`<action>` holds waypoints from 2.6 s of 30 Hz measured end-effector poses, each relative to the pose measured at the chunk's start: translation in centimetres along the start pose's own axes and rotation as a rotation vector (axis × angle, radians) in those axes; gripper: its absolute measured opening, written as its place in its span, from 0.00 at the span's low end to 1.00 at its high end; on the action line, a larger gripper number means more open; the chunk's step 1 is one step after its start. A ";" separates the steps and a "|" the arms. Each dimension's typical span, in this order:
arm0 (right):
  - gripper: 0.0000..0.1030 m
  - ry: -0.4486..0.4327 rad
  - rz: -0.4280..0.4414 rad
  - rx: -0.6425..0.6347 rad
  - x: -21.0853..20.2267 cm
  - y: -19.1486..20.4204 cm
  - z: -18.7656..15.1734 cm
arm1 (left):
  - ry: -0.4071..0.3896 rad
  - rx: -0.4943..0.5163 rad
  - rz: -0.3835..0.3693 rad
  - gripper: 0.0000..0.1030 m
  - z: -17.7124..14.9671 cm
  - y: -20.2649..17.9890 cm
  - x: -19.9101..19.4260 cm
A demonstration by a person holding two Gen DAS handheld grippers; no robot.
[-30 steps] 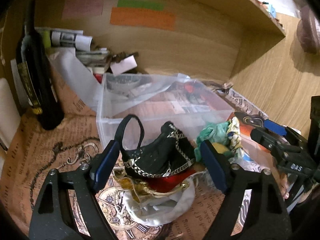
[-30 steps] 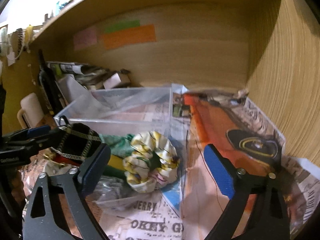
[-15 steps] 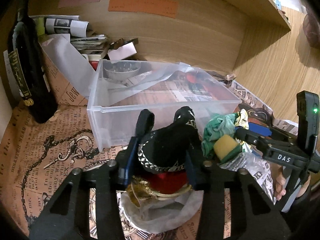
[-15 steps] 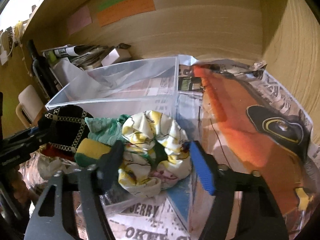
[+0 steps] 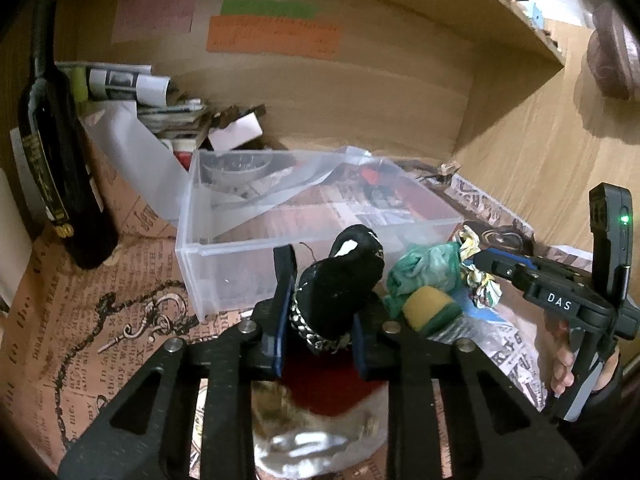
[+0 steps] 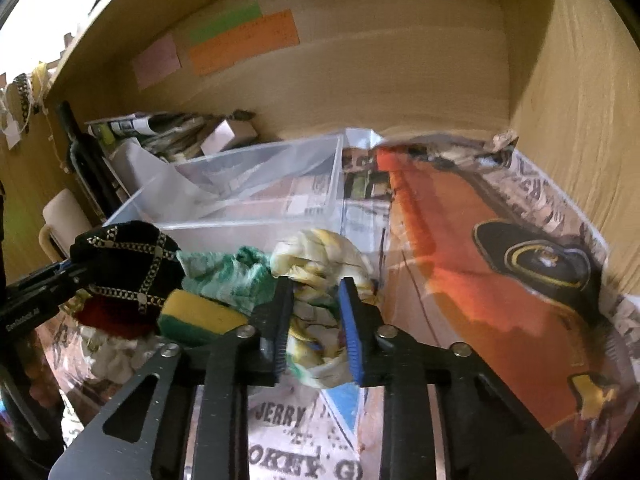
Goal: Organize soft objects
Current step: 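Grasp the black chain-trimmed hat with the left tool while the right tool grasps the yellow-white scrunchie, then carry the hat and scrunchie over the clear bin and open both tools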
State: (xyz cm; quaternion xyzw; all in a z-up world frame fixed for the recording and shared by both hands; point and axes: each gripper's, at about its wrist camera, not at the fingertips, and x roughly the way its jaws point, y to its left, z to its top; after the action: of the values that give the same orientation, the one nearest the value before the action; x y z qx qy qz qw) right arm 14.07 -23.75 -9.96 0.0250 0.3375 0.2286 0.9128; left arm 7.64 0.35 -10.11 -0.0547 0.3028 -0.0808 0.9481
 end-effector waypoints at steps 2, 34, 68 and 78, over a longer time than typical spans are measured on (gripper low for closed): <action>0.17 -0.023 -0.006 -0.009 -0.7 0.1 0.2 | -0.016 0.005 0.001 0.23 0.2 -0.2 -0.6; 0.22 0.076 -0.021 -0.001 3.0 -1.6 0.4 | -0.197 0.014 0.108 0.22 6.7 2.6 -2.8; 0.12 0.045 0.035 -0.212 8.6 5.9 9.0 | 0.111 0.046 0.095 0.27 8.1 4.6 9.2; 0.59 0.070 0.045 -0.232 8.4 6.5 8.4 | 0.032 0.053 0.134 0.74 8.2 4.9 6.3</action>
State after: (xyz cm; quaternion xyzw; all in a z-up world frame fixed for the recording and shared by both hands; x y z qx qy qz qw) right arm 22.32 -13.35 -7.20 -0.0813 0.3397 0.2875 0.8918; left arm 18.08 4.44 -7.77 -0.0079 0.3187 -0.0262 0.9475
